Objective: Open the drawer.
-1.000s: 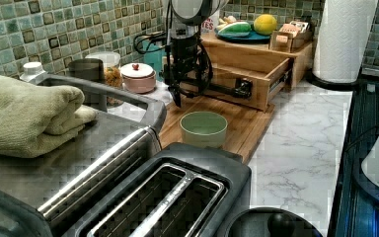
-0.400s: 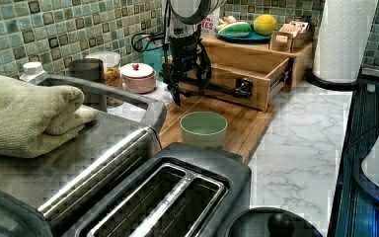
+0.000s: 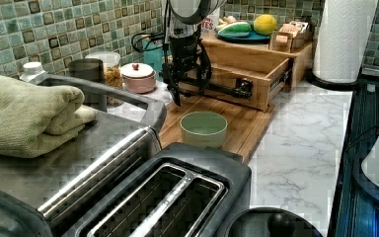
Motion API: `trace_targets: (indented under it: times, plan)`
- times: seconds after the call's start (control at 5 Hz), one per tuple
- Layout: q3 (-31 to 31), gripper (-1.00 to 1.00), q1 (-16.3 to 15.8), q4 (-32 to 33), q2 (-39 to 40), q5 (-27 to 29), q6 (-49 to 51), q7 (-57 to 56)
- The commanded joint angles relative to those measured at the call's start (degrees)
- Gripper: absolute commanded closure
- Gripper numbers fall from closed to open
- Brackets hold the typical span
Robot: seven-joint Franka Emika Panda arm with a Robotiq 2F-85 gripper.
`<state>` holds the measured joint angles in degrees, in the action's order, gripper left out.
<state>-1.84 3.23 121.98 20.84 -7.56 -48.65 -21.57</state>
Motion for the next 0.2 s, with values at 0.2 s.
trace_targets:
  times: [0.2]
  plan:
    - [7.59, -1.00, -7.70, -6.54, -1.20, 2.92, 1.74, 4.12]
